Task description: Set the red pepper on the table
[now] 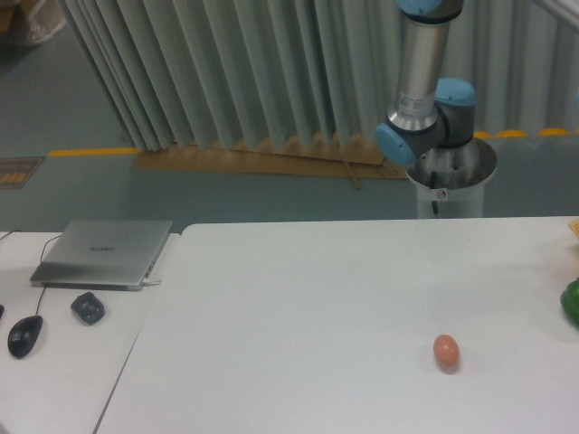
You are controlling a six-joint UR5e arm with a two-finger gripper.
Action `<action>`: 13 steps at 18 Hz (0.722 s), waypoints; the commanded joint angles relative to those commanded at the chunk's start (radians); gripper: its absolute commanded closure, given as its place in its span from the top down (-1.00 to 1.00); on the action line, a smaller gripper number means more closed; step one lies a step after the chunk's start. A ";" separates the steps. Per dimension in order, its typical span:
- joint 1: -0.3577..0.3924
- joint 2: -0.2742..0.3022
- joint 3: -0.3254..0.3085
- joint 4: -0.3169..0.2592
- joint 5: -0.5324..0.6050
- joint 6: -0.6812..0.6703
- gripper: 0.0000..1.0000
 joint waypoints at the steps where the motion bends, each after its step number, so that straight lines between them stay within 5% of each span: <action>1: 0.005 -0.005 -0.005 0.000 -0.008 -0.005 1.00; 13: 0.014 -0.040 0.000 0.003 -0.034 -0.058 1.00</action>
